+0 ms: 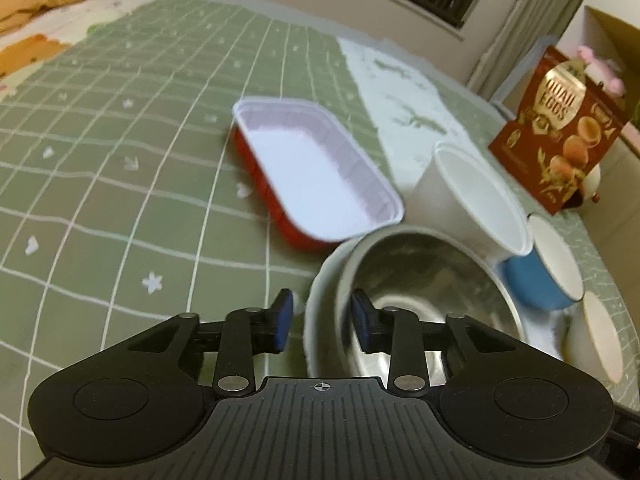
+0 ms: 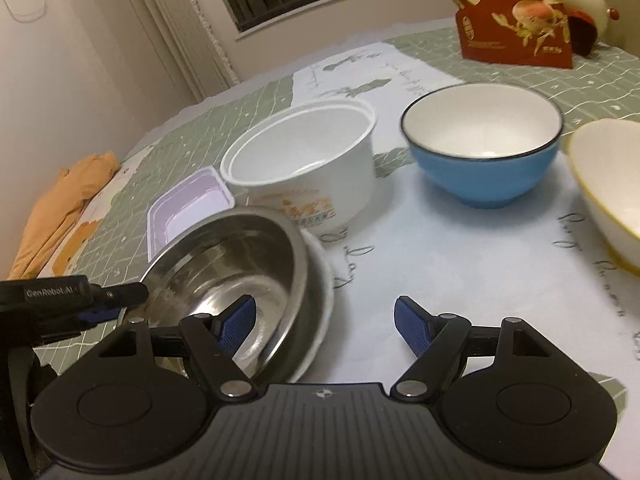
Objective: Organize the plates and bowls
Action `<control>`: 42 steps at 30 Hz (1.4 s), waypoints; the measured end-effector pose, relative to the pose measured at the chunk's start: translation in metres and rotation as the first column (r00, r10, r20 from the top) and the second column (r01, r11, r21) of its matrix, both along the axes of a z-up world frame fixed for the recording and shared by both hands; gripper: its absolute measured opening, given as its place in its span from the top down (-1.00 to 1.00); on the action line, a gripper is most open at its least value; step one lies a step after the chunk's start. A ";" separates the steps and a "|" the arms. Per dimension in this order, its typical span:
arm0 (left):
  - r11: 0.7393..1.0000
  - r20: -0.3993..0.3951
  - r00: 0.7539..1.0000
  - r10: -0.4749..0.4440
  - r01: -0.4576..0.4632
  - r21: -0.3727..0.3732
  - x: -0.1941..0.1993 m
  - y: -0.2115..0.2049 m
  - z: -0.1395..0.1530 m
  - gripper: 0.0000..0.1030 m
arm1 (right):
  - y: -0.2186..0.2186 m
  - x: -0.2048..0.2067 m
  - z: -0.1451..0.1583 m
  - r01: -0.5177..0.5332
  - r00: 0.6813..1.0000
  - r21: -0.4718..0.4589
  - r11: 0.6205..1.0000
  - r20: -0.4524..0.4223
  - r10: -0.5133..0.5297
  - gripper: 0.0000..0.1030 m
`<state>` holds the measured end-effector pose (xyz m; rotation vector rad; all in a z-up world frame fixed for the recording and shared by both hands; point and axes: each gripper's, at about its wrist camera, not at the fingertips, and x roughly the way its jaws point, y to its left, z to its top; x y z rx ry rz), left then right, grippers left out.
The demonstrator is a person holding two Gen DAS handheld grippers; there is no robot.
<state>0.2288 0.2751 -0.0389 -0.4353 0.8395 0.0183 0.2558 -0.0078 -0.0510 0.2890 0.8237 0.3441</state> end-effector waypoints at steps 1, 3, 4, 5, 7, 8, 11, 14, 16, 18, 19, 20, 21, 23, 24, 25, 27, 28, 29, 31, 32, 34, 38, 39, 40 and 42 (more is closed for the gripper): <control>1.000 -0.011 1.000 -0.008 0.008 -0.012 0.001 0.001 -0.004 0.28 | 0.002 0.002 -0.003 -0.009 1.000 0.010 1.000 -0.016 0.009 -0.49; 0.999 -0.031 0.999 -0.027 0.026 -0.040 0.004 0.000 -0.011 0.30 | 0.006 0.004 -0.009 -0.032 0.998 0.032 0.999 -0.052 0.033 -0.47; 0.997 -0.042 0.998 -0.046 0.043 -0.057 0.006 -0.001 -0.015 0.33 | 0.008 0.005 -0.011 -0.051 0.996 0.043 0.998 -0.070 0.053 -0.34; 0.996 -0.048 0.997 -0.059 0.056 -0.067 0.008 -0.004 -0.017 0.25 | 0.010 0.005 -0.012 -0.072 0.994 0.052 0.996 -0.083 0.076 -0.16; 0.998 -0.053 0.997 -0.062 0.061 -0.027 0.008 -0.012 -0.015 0.22 | 0.014 0.003 -0.012 -0.110 0.990 0.062 0.992 -0.085 0.115 -0.03; 0.998 -0.059 0.997 -0.059 0.058 -0.011 0.009 -0.015 -0.014 0.21 | 0.015 0.001 -0.010 -0.115 0.990 0.053 0.992 -0.080 0.119 -0.02; 0.998 -0.064 0.996 -0.059 0.058 -0.022 0.012 -0.021 -0.012 0.15 | 0.012 0.000 -0.008 -0.117 0.990 0.040 0.992 -0.079 0.120 0.00; 0.996 -0.054 0.995 -0.083 0.081 -0.035 0.017 -0.030 -0.008 0.15 | 0.004 0.000 -0.008 -0.093 0.991 0.045 0.995 -0.087 0.097 0.00; 0.994 -0.048 0.993 -0.105 0.103 -0.037 0.021 -0.040 -0.005 0.14 | 0.000 -0.001 -0.008 -0.073 0.993 0.035 0.997 -0.087 0.076 0.00; 0.991 -0.049 0.990 -0.133 0.131 -0.037 0.026 -0.050 -0.004 0.14 | -0.008 -0.003 -0.007 -0.051 0.995 0.028 0.998 -0.088 0.053 0.00; 0.989 -0.052 0.988 -0.146 0.144 -0.042 0.028 -0.054 -0.005 0.14 | -0.013 -0.004 -0.007 -0.036 0.995 0.024 0.999 -0.089 0.038 -0.01; 0.986 -0.058 0.985 -0.164 0.162 -0.047 0.030 -0.058 -0.006 0.14 | -0.017 -0.003 -0.007 -0.021 0.996 0.019 1.000 -0.089 0.022 -0.01; 0.982 -0.066 0.981 -0.185 0.182 -0.046 0.032 -0.063 -0.008 0.14 | -0.022 -0.004 -0.007 -0.006 0.996 0.013 1.000 -0.088 0.007 -0.01; 0.977 -0.083 0.974 -0.212 0.210 -0.033 0.034 -0.071 -0.012 0.15 | -0.031 -0.005 -0.007 0.016 0.996 0.007 1.000 -0.087 -0.016 -0.01; 0.977 -0.085 0.973 -0.215 0.213 -0.024 0.035 -0.073 -0.012 0.16 | -0.034 -0.005 -0.007 0.019 0.996 0.007 1.000 -0.089 -0.018 -0.01; 0.978 -0.083 0.974 -0.210 0.210 -0.011 0.034 -0.074 -0.011 0.20 | -0.036 -0.005 -0.007 0.014 0.996 0.009 1.000 -0.091 -0.013 -0.01; 0.982 -0.065 0.980 -0.190 0.190 0.002 0.031 -0.072 -0.004 0.22 | -0.037 -0.006 -0.006 0.005 0.996 0.006 1.000 -0.087 -0.004 -0.01; 0.985 -0.039 0.984 -0.172 0.173 0.015 0.028 -0.069 0.002 0.22 | -0.037 -0.008 -0.005 0.001 0.997 -0.001 1.000 -0.077 -0.001 -0.01; 0.988 0.001 0.989 -0.149 0.149 0.031 0.023 -0.066 0.012 0.23 | -0.037 -0.009 -0.001 0.001 0.998 -0.013 1.000 -0.059 -0.002 -0.01; 0.994 0.090 0.990 -0.106 0.102 0.050 0.011 -0.062 0.033 0.23 | -0.042 -0.014 0.008 0.015 1.000 -0.068 0.998 0.024 -0.013 -0.04; 0.995 0.136 0.987 -0.089 0.082 0.056 0.005 -0.062 0.044 0.23 | -0.046 -0.019 0.014 0.026 0.997 -0.104 0.994 0.071 -0.019 -0.08; 0.996 0.229 0.970 -0.076 0.066 0.052 -0.004 -0.066 0.063 0.23 | -0.060 -0.027 0.028 0.039 0.990 -0.132 0.991 0.143 -0.019 -0.14; 0.987 0.420 0.898 -0.132 0.159 -0.030 -0.024 -0.101 0.087 0.28 | -0.109 -0.037 0.060 0.090 0.969 -0.107 0.990 0.238 -0.062 -0.19; 0.976 0.465 0.870 -0.164 0.211 -0.051 -0.028 -0.114 0.089 0.31 | -0.124 -0.038 0.069 0.116 0.962 -0.102 0.988 0.259 -0.086 -0.21; 0.959 0.502 0.842 -0.196 0.271 -0.081 -0.030 -0.127 0.090 0.32 | -0.141 -0.039 0.078 0.143 0.953 -0.094 0.985 0.281 -0.112 -0.27; 0.912 0.531 0.812 -0.242 0.378 -0.162 -0.028 -0.154 0.085 0.34 | -0.168 -0.034 0.093 0.181 0.940 -0.083 0.980 0.308 -0.147 -0.35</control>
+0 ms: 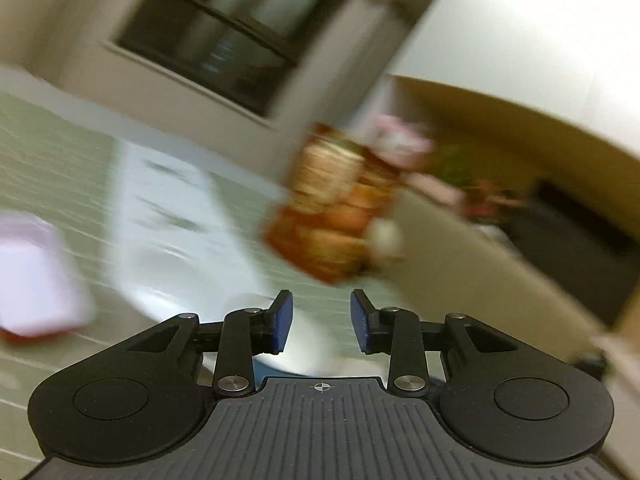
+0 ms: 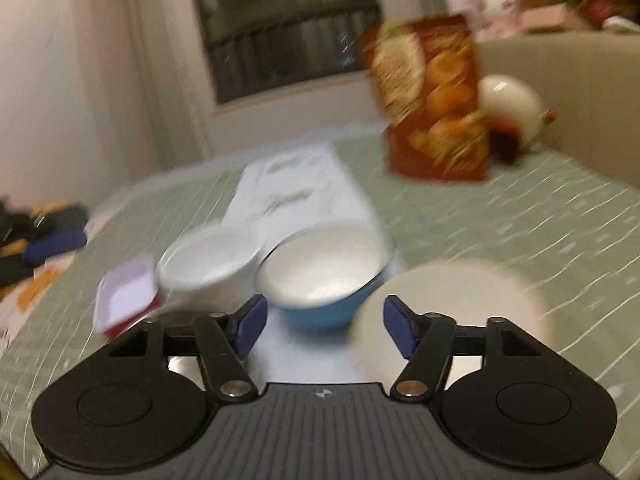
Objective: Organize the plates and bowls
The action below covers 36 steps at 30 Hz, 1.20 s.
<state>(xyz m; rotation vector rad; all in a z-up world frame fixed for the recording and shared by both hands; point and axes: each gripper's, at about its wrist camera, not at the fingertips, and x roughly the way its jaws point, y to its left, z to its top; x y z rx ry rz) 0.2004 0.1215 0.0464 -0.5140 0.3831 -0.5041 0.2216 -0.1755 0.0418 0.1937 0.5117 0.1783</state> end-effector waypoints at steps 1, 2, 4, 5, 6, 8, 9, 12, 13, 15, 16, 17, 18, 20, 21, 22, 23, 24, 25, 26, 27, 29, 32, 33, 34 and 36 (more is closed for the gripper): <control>0.998 -0.018 0.999 -0.046 0.046 -0.033 0.004 -0.014 -0.004 0.46 | -0.012 0.004 0.007 0.011 1.000 -0.007 1.000 0.007 -0.011 -0.40; 0.997 -0.057 0.996 -0.074 0.072 -0.037 0.008 -0.029 -0.009 0.54 | -0.023 0.010 0.014 0.015 1.000 -0.020 1.000 0.005 -0.015 -0.49; 0.998 -0.134 0.990 -0.047 0.052 0.033 0.015 -0.059 -0.016 0.60 | -0.045 0.029 0.019 0.021 1.000 -0.036 0.999 -0.012 -0.022 -0.54; 0.996 -0.152 0.988 -0.007 0.020 0.086 0.017 -0.072 -0.021 0.63 | -0.056 0.044 0.016 0.029 0.999 -0.031 0.999 -0.028 -0.030 -0.54; 0.993 -0.168 0.985 0.025 -0.005 0.122 0.020 -0.082 -0.026 0.64 | -0.068 0.059 0.010 0.037 0.998 -0.017 0.999 -0.047 -0.038 -0.54; 0.988 -0.237 0.971 0.036 0.002 0.156 0.029 -0.101 -0.039 0.63 | -0.089 0.088 -0.009 0.050 0.996 0.012 0.999 -0.075 -0.049 -0.54; 0.986 -0.276 0.961 0.032 0.015 0.167 0.035 -0.107 -0.045 0.63 | -0.100 0.098 -0.020 0.061 0.994 0.018 0.998 -0.090 -0.059 -0.54; 0.976 -0.345 0.936 0.069 0.008 0.217 0.047 -0.125 -0.059 0.63 | -0.119 0.099 -0.046 0.063 0.990 0.013 0.998 -0.124 -0.061 -0.54; 0.974 -0.359 0.927 0.108 -0.027 0.225 0.048 -0.129 -0.063 0.62 | -0.122 0.097 -0.049 0.024 0.990 0.014 1.000 -0.142 -0.022 -0.53; 0.969 -0.387 0.907 0.166 -0.076 0.236 0.050 -0.133 -0.072 0.62 | -0.130 0.092 -0.051 0.006 0.988 0.074 0.997 -0.157 0.006 -0.53; 0.968 -0.395 0.901 0.178 -0.088 0.236 0.052 -0.136 -0.075 0.62 | -0.134 0.091 -0.053 -0.012 0.983 0.110 0.994 -0.181 0.032 -0.53; 0.968 -0.403 0.896 0.188 -0.099 0.232 0.052 -0.138 -0.078 0.59 | -0.137 0.088 -0.056 -0.029 0.980 0.153 0.988 -0.191 0.058 -0.53; 0.969 -0.402 0.895 0.192 -0.106 0.225 0.052 -0.139 -0.080 0.58 | -0.138 0.086 -0.059 -0.035 0.977 0.178 0.983 -0.199 0.071 -0.53; 0.967 -0.412 0.889 0.201 -0.112 0.229 0.055 -0.147 -0.086 0.53 | -0.131 0.086 -0.068 -0.036 0.973 0.163 0.986 -0.221 0.072 -0.52; 0.967 -0.423 0.883 0.203 -0.112 0.230 0.056 -0.147 -0.088 0.51 | -0.126 0.085 -0.070 -0.036 0.972 0.144 0.989 -0.225 0.068 -0.49; 0.967 -0.439 0.874 0.208 -0.117 0.226 0.059 -0.147 -0.090 0.49 | -0.119 0.089 -0.073 -0.044 0.971 0.125 0.991 -0.230 0.072 -0.38; 0.968 -0.446 0.871 0.207 -0.118 0.219 0.063 -0.151 -0.093 0.50 | -0.115 0.091 -0.076 -0.051 0.968 0.121 0.991 -0.239 0.079 -0.21; 0.970 -0.450 0.870 0.203 -0.117 0.213 0.066 -0.152 -0.094 0.50 | -0.112 0.096 -0.079 -0.058 0.963 0.129 0.990 -0.253 0.090 -0.09; 0.971 -0.455 0.867 0.201 -0.116 0.209 0.071 -0.154 -0.095 0.50 | -0.110 0.099 -0.082 -0.067 0.956 0.145 0.987 -0.273 0.105 0.05; 0.972 -0.463 0.864 0.198 -0.113 0.205 0.076 -0.156 -0.097 0.50 | -0.108 0.103 -0.085 -0.063 0.952 0.149 0.987 -0.288 0.104 0.12; 0.975 -0.471 0.862 0.189 -0.105 0.198 0.078 -0.157 -0.099 0.50 | -0.106 0.104 -0.088 -0.061 0.948 0.150 0.987 -0.301 0.104 0.14; 0.980 -0.486 0.858 0.166 -0.088 0.180 0.084 -0.160 -0.103 0.49 | -0.105 0.106 -0.090 -0.055 0.940 0.155 0.986 -0.324 0.103 0.19; 0.976 -0.478 0.862 0.170 -0.080 0.201 0.079 -0.162 -0.103 0.49 | -0.104 0.101 -0.088 -0.054 0.936 0.175 0.983 -0.335 0.111 0.19; 0.975 -0.476 0.863 0.167 -0.075 0.207 0.075 -0.161 -0.102 0.49 | -0.105 0.097 -0.086 -0.056 0.936 0.185 0.981 -0.334 0.116 0.19; 0.974 -0.473 0.865 0.166 -0.069 0.215 0.070 -0.158 -0.101 0.49 | -0.103 0.094 -0.085 -0.060 0.936 0.198 0.978 -0.330 0.124 0.18; 0.970 -0.464 0.869 0.174 -0.070 0.233 0.060 -0.152 -0.098 0.48 | -0.098 0.090 -0.082 -0.071 0.933 0.212 0.975 -0.330 0.139 0.18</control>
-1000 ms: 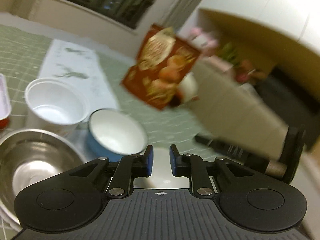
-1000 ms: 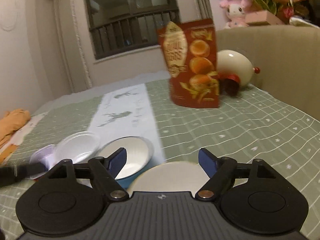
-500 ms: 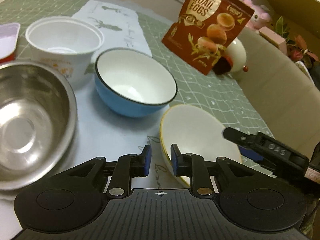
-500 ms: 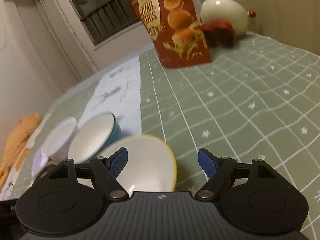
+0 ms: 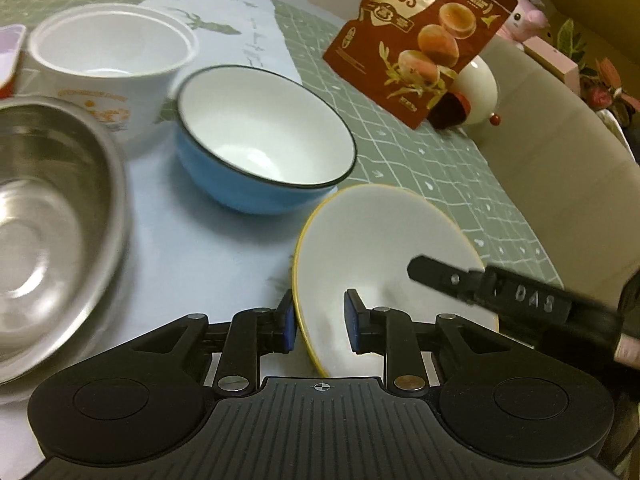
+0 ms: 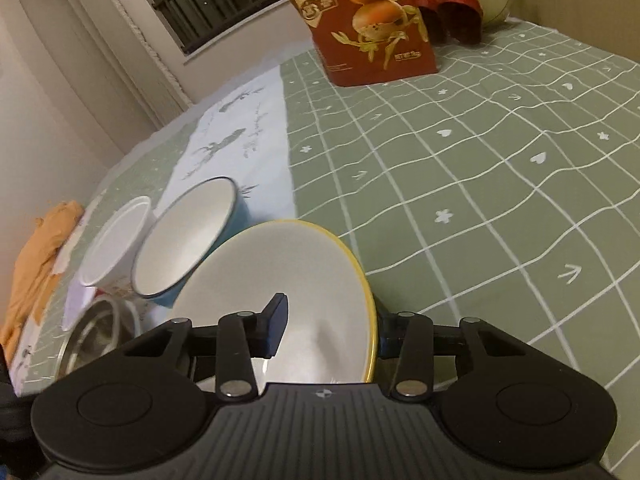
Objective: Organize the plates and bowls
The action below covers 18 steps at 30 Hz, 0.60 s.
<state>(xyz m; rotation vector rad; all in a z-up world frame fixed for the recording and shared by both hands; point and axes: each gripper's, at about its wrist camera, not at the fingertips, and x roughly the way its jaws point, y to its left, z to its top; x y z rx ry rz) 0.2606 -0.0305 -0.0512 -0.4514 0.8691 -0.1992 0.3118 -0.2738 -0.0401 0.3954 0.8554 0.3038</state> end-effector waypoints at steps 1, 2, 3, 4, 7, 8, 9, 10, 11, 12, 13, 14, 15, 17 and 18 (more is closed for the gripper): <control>1.000 0.003 1.000 0.007 -0.007 0.014 -0.005 0.004 0.002 0.47 | 0.005 0.000 0.001 -0.014 1.000 0.005 1.000 -0.003 0.014 0.18; 1.000 0.003 1.000 0.017 -0.017 0.026 -0.009 0.008 0.003 0.46 | 0.011 0.000 0.001 -0.033 0.999 0.012 0.999 -0.008 0.033 0.18; 0.999 0.000 1.000 0.027 -0.027 0.034 -0.014 0.014 0.004 0.46 | 0.017 0.001 0.000 -0.051 0.999 0.019 0.999 -0.015 0.051 0.18; 0.999 -0.009 0.999 0.036 -0.036 0.035 -0.018 0.020 0.004 0.45 | 0.023 0.001 -0.001 -0.067 0.997 0.024 0.997 -0.024 0.067 0.18; 0.998 -0.025 0.998 0.060 -0.059 0.023 -0.026 0.036 0.003 0.45 | 0.043 0.000 -0.004 -0.110 0.993 0.018 0.994 -0.033 0.111 0.18; 0.998 -0.025 0.998 0.066 -0.065 0.023 -0.028 0.040 0.003 0.46 | 0.048 -0.002 -0.004 -0.122 0.992 0.010 0.992 -0.031 0.123 0.18; 0.997 -0.023 0.997 0.073 -0.072 0.024 -0.029 0.043 0.003 0.46 | 0.052 -0.003 -0.004 -0.133 0.991 0.006 0.991 -0.029 0.133 0.18; 0.997 -0.023 0.996 0.081 -0.080 0.024 -0.031 0.046 0.004 0.46 | 0.055 -0.004 -0.003 -0.141 0.990 0.006 0.990 -0.029 0.141 0.18; 0.996 -0.023 0.996 0.087 -0.086 0.022 -0.031 0.049 0.004 0.46 | 0.058 -0.005 -0.003 -0.148 0.988 0.012 0.989 -0.033 0.149 0.18; 0.996 -0.023 0.995 0.092 -0.092 0.018 -0.032 0.051 0.004 0.46 | 0.059 -0.005 -0.003 -0.154 0.987 0.020 0.988 -0.039 0.155 0.18; 0.995 -0.021 0.995 0.097 -0.097 0.012 -0.032 0.054 0.004 0.46 | 0.059 -0.005 -0.004 -0.158 0.986 0.029 0.987 -0.049 0.159 0.18; 0.995 -0.019 0.995 0.099 -0.098 0.010 -0.032 0.055 0.005 0.46 | 0.059 -0.005 -0.005 -0.160 0.985 0.040 0.986 -0.061 0.162 0.18; 0.995 -0.015 0.995 0.101 -0.101 0.009 -0.032 0.056 0.005 0.47 | 0.059 -0.006 -0.007 -0.161 0.984 0.049 0.986 -0.072 0.164 0.18; 0.994 -0.012 0.994 0.107 -0.107 0.013 -0.031 0.058 0.006 0.47 | 0.060 -0.007 -0.008 -0.167 0.982 0.057 0.984 -0.084 0.172 0.18; 0.994 -0.013 0.994 0.107 -0.107 0.017 -0.030 0.057 0.007 0.47 | 0.062 -0.008 -0.007 -0.172 0.981 0.055 0.984 -0.084 0.176 0.18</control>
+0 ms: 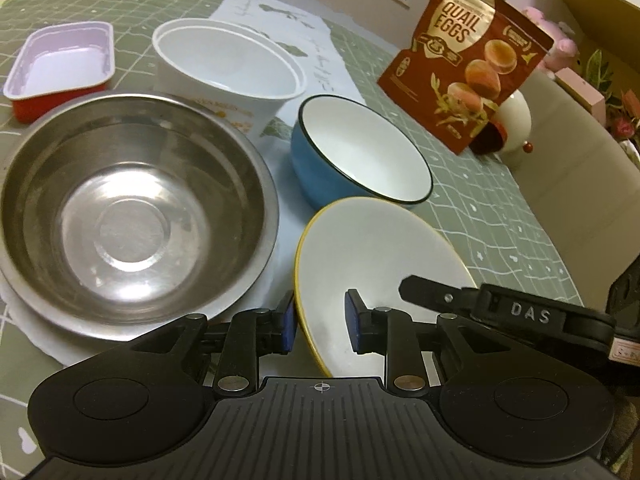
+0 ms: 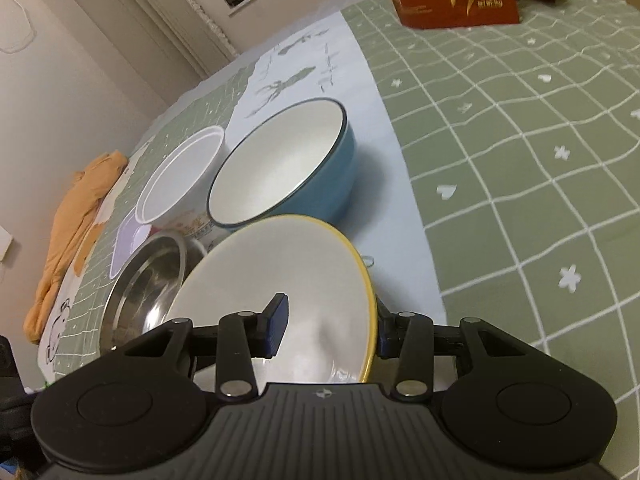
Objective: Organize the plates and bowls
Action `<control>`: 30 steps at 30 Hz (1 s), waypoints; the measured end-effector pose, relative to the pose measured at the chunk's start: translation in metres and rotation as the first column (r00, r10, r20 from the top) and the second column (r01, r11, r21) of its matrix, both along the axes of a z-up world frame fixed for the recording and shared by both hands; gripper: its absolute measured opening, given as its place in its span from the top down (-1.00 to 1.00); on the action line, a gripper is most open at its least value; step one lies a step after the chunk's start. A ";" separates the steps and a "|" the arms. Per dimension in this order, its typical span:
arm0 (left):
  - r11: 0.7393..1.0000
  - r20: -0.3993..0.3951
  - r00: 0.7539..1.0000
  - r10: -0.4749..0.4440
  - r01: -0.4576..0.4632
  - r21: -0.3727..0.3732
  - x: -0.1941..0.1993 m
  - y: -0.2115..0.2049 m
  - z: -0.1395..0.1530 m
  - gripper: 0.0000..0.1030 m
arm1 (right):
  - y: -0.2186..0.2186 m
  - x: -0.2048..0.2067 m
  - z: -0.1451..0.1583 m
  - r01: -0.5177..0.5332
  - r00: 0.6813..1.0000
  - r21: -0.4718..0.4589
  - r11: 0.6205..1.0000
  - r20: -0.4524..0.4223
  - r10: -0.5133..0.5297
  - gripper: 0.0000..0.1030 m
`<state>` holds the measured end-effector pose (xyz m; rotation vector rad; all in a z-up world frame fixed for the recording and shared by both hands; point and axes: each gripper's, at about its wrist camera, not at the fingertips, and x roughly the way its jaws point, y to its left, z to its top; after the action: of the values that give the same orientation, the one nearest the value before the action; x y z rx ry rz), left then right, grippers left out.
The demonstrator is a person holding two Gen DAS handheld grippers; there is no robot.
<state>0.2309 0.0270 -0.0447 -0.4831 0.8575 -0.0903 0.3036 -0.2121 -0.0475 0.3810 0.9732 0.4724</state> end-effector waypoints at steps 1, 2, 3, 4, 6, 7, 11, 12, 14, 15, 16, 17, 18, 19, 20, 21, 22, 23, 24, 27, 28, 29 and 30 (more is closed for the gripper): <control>1.000 -0.001 1.000 -0.003 0.003 0.001 0.000 0.000 0.000 0.47 | 0.001 -0.002 0.001 -0.003 1.000 -0.005 1.000 0.005 0.003 0.18; 1.000 -0.002 1.000 -0.006 0.006 0.001 -0.001 0.000 0.000 0.47 | 0.001 -0.003 0.001 -0.006 1.000 -0.011 1.000 0.009 0.006 0.18; 1.000 -0.002 1.000 -0.012 0.012 0.001 -0.002 0.000 -0.001 0.46 | 0.001 -0.003 0.001 -0.008 1.000 -0.012 1.000 0.010 0.008 0.18; 1.000 -0.003 1.000 -0.018 0.018 -0.003 -0.002 0.000 -0.001 0.46 | 0.001 -0.002 0.001 -0.008 1.000 -0.011 1.000 0.010 0.008 0.18; 0.999 0.005 1.000 -0.028 0.028 -0.020 -0.003 0.001 -0.001 0.46 | -0.001 -0.001 0.001 0.002 1.000 -0.020 1.000 0.020 -0.002 0.19; 0.999 0.008 0.999 -0.032 0.032 -0.028 -0.003 0.002 -0.001 0.45 | -0.002 -0.001 0.001 0.008 1.000 -0.023 1.000 0.023 -0.007 0.19; 0.997 0.007 0.999 -0.039 0.039 -0.062 -0.004 0.006 -0.001 0.44 | -0.008 -0.001 0.005 0.021 0.999 -0.007 1.000 0.029 -0.020 0.18; 0.997 0.006 0.999 -0.037 0.037 -0.064 -0.005 0.007 -0.001 0.44 | -0.010 -0.002 0.007 0.024 0.999 -0.002 1.000 0.036 -0.024 0.19; 0.998 0.003 1.000 -0.027 0.027 -0.061 -0.006 0.010 0.002 0.45 | -0.014 -0.004 0.012 0.031 0.998 0.005 1.000 0.052 -0.031 0.19; 0.998 0.004 1.000 -0.022 0.022 -0.062 -0.007 0.011 0.003 0.45 | -0.015 -0.005 0.013 0.033 0.998 0.006 0.999 0.058 -0.033 0.19; 0.998 0.005 1.000 -0.018 0.018 -0.066 -0.008 0.012 0.004 0.46 | -0.016 -0.005 0.014 0.034 0.998 0.006 0.999 0.060 -0.034 0.19; 0.997 0.006 1.000 -0.015 0.016 -0.073 -0.008 0.013 0.005 0.46 | -0.016 -0.005 0.013 0.033 0.998 0.008 0.999 0.057 -0.033 0.19; 0.996 0.004 1.000 -0.013 0.013 -0.086 -0.008 0.014 0.005 0.45 | -0.016 -0.005 0.013 0.029 0.998 0.010 1.000 0.054 -0.030 0.19; 0.995 0.001 1.000 -0.010 0.010 -0.095 -0.008 0.015 0.005 0.44 | -0.015 -0.005 0.012 0.026 0.998 0.009 1.000 0.050 -0.027 0.18; 0.996 0.000 1.000 -0.011 0.011 -0.093 -0.006 0.014 0.005 0.44 | -0.014 -0.006 0.012 0.028 0.998 0.001 1.000 0.052 -0.028 0.18; 0.996 0.001 1.000 -0.014 0.014 -0.089 -0.004 0.014 0.005 0.44 | -0.014 -0.006 0.012 0.027 0.998 -0.003 1.000 0.056 -0.027 0.18; 0.996 0.000 1.000 -0.014 0.014 -0.090 -0.002 0.015 0.005 0.44 | -0.014 -0.006 0.013 0.027 0.998 0.000 1.000 0.055 -0.027 0.18; 0.996 0.001 1.000 -0.015 0.015 -0.092 -0.001 0.015 0.004 0.44 | -0.015 -0.006 0.013 0.028 0.998 0.006 1.000 0.052 -0.028 0.18; 0.996 0.003 1.000 -0.020 0.020 -0.091 0.002 0.015 0.004 0.44 | -0.016 -0.006 0.013 0.029 0.998 0.010 1.000 0.049 -0.030 0.18; 0.996 0.018 0.999 -0.042 0.043 -0.075 0.007 0.013 0.003 0.44 | -0.016 -0.006 0.012 0.029 0.998 0.003 1.000 0.048 -0.029 0.18; 0.997 0.019 0.999 -0.047 0.048 -0.066 0.009 0.012 0.003 0.46 | -0.015 -0.006 0.011 0.026 0.999 0.000 1.000 0.047 -0.026 0.18; 0.997 0.019 0.998 -0.055 0.055 -0.052 0.010 0.011 0.004 0.46 | -0.014 -0.007 0.011 0.023 0.999 -0.006 1.000 0.048 -0.022 0.18; 0.997 0.016 0.998 -0.064 0.065 -0.040 0.010 0.010 0.004 0.46 | -0.013 -0.008 0.011 0.021 0.998 -0.013 1.000 0.052 -0.020 0.18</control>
<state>0.2411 0.0373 -0.0404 -0.4923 0.8586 -0.1706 0.2959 -0.2252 -0.0366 0.3647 0.9210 0.4551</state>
